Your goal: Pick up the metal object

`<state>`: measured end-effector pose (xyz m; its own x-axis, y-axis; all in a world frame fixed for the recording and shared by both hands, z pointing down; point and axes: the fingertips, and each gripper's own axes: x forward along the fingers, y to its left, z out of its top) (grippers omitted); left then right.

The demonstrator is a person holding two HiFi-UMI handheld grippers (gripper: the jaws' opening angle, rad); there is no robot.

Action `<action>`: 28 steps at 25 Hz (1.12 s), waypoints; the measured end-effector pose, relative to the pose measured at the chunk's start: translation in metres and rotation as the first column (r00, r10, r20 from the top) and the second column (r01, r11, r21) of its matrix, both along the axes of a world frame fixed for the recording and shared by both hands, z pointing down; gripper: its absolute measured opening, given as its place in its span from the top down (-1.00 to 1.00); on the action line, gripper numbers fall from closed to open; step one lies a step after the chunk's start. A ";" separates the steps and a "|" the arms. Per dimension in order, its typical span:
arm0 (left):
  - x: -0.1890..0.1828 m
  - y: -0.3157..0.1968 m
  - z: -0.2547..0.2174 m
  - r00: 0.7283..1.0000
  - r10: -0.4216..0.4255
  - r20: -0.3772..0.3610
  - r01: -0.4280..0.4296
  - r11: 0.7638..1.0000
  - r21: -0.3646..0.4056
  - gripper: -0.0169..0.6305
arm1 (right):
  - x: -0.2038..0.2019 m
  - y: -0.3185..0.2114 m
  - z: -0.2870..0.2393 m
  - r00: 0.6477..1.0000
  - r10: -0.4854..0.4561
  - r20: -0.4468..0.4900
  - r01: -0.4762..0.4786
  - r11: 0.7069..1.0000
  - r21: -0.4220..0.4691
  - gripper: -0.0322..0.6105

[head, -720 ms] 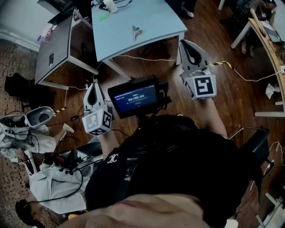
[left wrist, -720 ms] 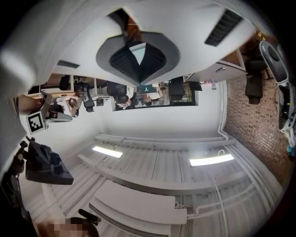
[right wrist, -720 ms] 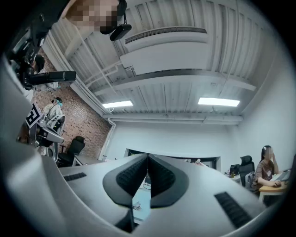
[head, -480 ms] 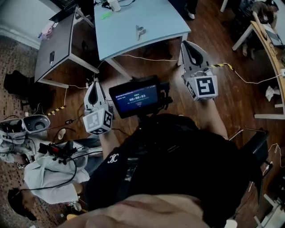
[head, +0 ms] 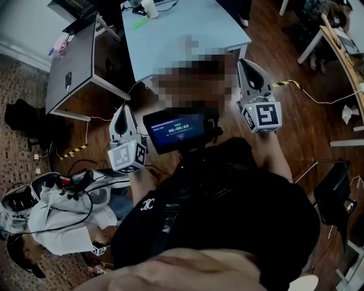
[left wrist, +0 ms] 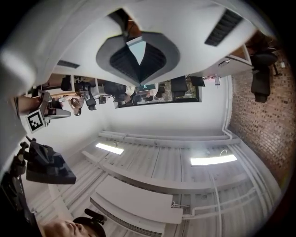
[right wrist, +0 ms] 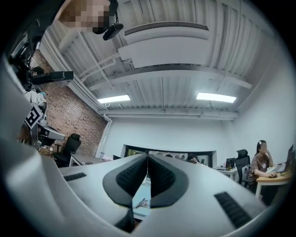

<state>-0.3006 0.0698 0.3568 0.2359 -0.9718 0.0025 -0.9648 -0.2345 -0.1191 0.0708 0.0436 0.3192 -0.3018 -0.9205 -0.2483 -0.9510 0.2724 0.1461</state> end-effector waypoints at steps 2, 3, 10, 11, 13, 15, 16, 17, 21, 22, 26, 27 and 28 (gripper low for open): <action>-0.008 -0.009 0.002 1.000 0.005 -0.001 -0.005 1.000 -0.007 0.93 | -0.006 -0.003 0.008 1.000 0.012 -0.005 -0.012 1.000 -0.023 0.95; -0.011 -0.014 0.003 1.000 0.006 -0.004 -0.006 1.000 -0.012 0.93 | -0.009 -0.006 0.013 1.000 0.016 -0.012 -0.016 0.999 -0.033 0.95; -0.007 -0.063 0.024 0.999 0.040 0.016 -0.040 0.999 -0.021 0.92 | -0.005 -0.057 0.035 0.999 0.039 -0.011 -0.039 0.998 -0.049 0.95; -0.006 -0.074 0.026 0.999 0.035 0.019 -0.035 0.999 -0.021 0.92 | -0.004 -0.070 0.038 0.999 0.035 -0.010 -0.035 0.998 -0.051 0.95; -0.004 -0.098 0.030 1.000 0.019 0.022 -0.018 1.000 -0.023 0.92 | -0.003 -0.100 0.045 1.000 0.018 -0.011 -0.019 0.998 -0.052 0.95; 0.005 -0.128 0.033 1.000 0.004 0.028 -0.004 1.000 -0.026 0.92 | 0.004 -0.133 0.052 1.000 0.002 -0.022 -0.004 0.999 -0.051 0.95; 0.012 -0.144 0.032 0.999 -0.001 0.034 0.002 1.000 -0.022 0.92 | 0.010 -0.151 0.055 1.000 -0.004 -0.029 0.002 0.999 -0.053 0.95; 0.020 -0.163 0.031 0.999 -0.007 0.040 0.008 1.000 -0.017 0.92 | 0.018 -0.171 0.058 0.999 -0.010 -0.035 0.008 0.998 -0.057 0.95; 0.052 -0.240 0.017 0.999 -0.038 0.027 0.038 0.999 0.003 0.92 | 0.044 -0.252 0.068 0.996 -0.054 -0.069 0.048 0.995 -0.091 0.95; 0.062 -0.256 0.013 0.999 -0.042 0.029 0.042 0.999 0.007 0.92 | 0.051 -0.268 0.069 0.995 -0.070 -0.077 0.061 0.993 -0.105 0.95; 0.095 -0.308 0.003 0.997 -0.075 0.035 0.074 0.997 0.019 0.92 | 0.079 -0.322 0.076 0.989 -0.114 -0.095 0.099 0.983 -0.154 0.95; 0.100 -0.317 0.003 0.996 -0.085 0.027 0.084 0.996 0.020 0.92 | 0.083 -0.333 0.080 0.988 -0.122 -0.099 0.104 0.981 -0.166 0.95; 0.103 -0.325 0.003 0.996 -0.093 0.019 0.092 0.996 0.019 0.92 | 0.087 -0.344 0.083 0.986 -0.128 -0.103 0.108 0.978 -0.177 0.94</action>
